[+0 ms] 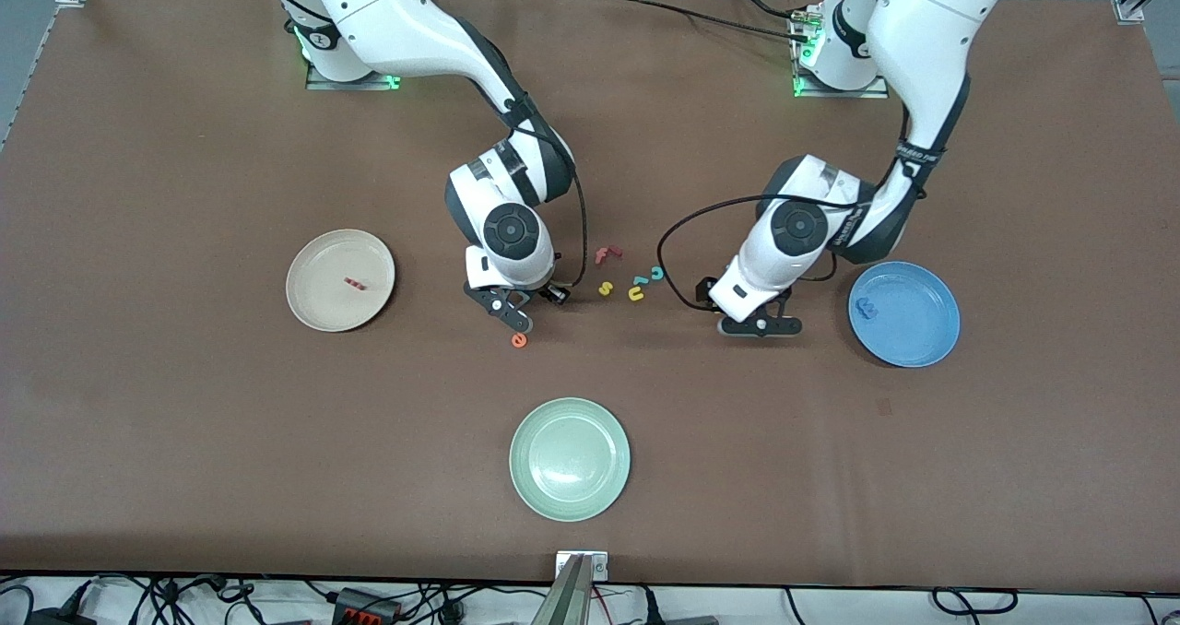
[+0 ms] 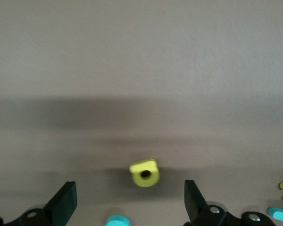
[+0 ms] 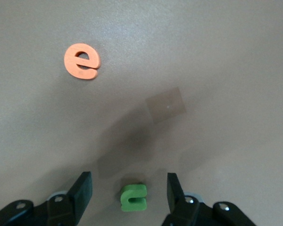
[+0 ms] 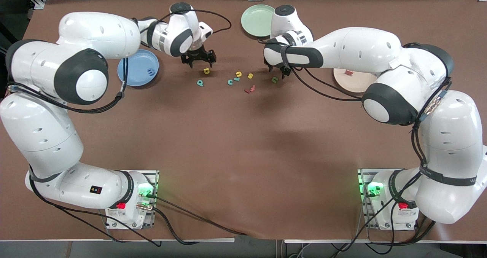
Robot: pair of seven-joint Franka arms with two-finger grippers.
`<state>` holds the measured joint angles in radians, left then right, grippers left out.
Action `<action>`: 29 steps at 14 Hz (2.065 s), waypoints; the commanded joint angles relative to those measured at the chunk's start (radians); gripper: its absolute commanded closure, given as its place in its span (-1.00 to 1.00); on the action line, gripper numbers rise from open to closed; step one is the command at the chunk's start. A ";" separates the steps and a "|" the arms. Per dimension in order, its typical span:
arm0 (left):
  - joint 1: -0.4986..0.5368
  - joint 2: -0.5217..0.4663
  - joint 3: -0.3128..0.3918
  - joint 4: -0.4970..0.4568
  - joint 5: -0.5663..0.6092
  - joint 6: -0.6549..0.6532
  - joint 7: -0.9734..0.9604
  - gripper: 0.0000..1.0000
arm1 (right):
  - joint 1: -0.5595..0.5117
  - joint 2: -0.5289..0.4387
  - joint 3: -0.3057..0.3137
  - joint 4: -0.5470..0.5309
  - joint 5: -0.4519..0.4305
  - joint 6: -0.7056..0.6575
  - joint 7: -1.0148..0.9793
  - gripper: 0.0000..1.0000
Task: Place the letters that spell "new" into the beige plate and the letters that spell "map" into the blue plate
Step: 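Grasp the green letter with the right gripper while the left gripper grasps yellow, then place the green letter on the beige plate while the left gripper places yellow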
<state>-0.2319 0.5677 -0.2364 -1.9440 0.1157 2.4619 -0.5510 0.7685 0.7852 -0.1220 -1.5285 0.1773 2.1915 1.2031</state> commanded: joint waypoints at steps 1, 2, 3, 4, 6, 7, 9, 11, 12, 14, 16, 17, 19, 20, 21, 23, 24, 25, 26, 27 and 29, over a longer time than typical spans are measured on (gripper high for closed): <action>-0.018 0.038 0.005 0.028 0.025 0.017 -0.043 -0.79 | 0.026 0.003 -0.004 0.002 0.016 0.002 0.052 -0.31; -0.015 0.043 0.005 0.028 0.027 0.017 -0.041 -0.58 | 0.031 0.003 -0.005 0.001 0.016 0.001 0.053 -0.27; -0.017 0.043 0.005 0.030 0.027 0.017 -0.040 -0.39 | 0.031 0.003 -0.004 0.001 0.016 -0.001 0.053 -0.25; -0.020 0.044 0.005 0.031 0.027 0.017 -0.041 -0.21 | 0.034 0.003 -0.004 -0.001 0.016 -0.004 0.053 -0.20; -0.017 0.046 0.005 0.033 0.027 0.020 -0.041 -0.09 | 0.043 0.003 -0.004 -0.005 0.016 -0.004 0.053 -0.14; -0.017 0.046 0.005 0.033 0.027 0.020 -0.041 -0.03 | 0.043 0.003 -0.004 -0.013 0.016 -0.001 0.053 -0.13; -0.014 0.050 0.006 0.033 0.027 0.043 -0.040 0.06 | 0.041 0.003 -0.004 -0.022 0.016 -0.001 0.052 -0.13; -0.009 0.060 0.006 0.030 0.027 0.063 -0.037 0.10 | 0.043 0.002 -0.004 -0.032 0.016 -0.001 0.052 -0.13; -0.007 0.060 0.006 0.030 0.027 0.063 -0.037 0.17 | 0.041 0.003 -0.004 -0.032 0.016 0.001 0.052 -0.13; -0.004 0.057 0.009 0.024 0.027 0.063 -0.029 0.48 | 0.040 0.002 -0.004 -0.032 0.016 0.002 0.047 0.01; -0.004 0.054 0.011 0.022 0.027 0.052 -0.032 0.59 | 0.041 0.002 -0.004 -0.032 0.016 0.002 0.044 0.34; -0.003 0.043 0.009 0.022 0.027 0.037 -0.032 0.59 | 0.041 0.003 -0.004 -0.032 0.015 0.002 0.036 0.49; -0.001 -0.023 0.011 0.036 0.027 -0.083 -0.027 0.62 | 0.041 0.002 -0.004 -0.032 0.014 0.002 0.033 0.65; 0.005 -0.054 0.014 0.052 0.027 -0.151 -0.009 0.64 | 0.041 0.000 -0.004 -0.032 0.014 0.002 0.032 0.67; 0.020 -0.071 0.015 0.066 0.027 -0.219 0.034 0.64 | 0.041 -0.004 -0.004 -0.030 0.014 0.001 0.030 0.70; 0.086 -0.110 0.014 0.086 0.029 -0.331 0.142 0.63 | 0.045 -0.023 -0.007 -0.025 0.001 -0.009 0.013 0.71; 0.116 -0.130 0.014 0.091 0.029 -0.401 0.201 0.63 | 0.038 -0.046 -0.013 -0.025 -0.002 -0.012 -0.016 0.71; 0.153 -0.147 0.014 0.093 0.029 -0.490 0.251 0.53 | 0.028 -0.069 -0.019 -0.025 -0.002 -0.036 -0.046 0.71; 0.187 -0.149 0.014 0.083 0.029 -0.550 0.281 0.53 | 0.014 -0.092 -0.040 -0.024 -0.004 -0.076 -0.089 0.70; 0.224 -0.149 0.015 0.071 0.030 -0.563 0.301 0.53 | 0.008 -0.112 -0.073 -0.025 -0.004 -0.125 -0.161 0.71; 0.294 -0.150 0.011 0.045 0.099 -0.555 0.363 0.56 | 0.011 -0.133 -0.169 -0.030 -0.005 -0.244 -0.325 0.70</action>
<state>0.0054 0.4270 -0.2095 -1.8630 0.1460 1.9091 -0.2451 0.7909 0.6963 -0.2269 -1.5319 0.1758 2.0362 1.0143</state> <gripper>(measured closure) 0.718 0.736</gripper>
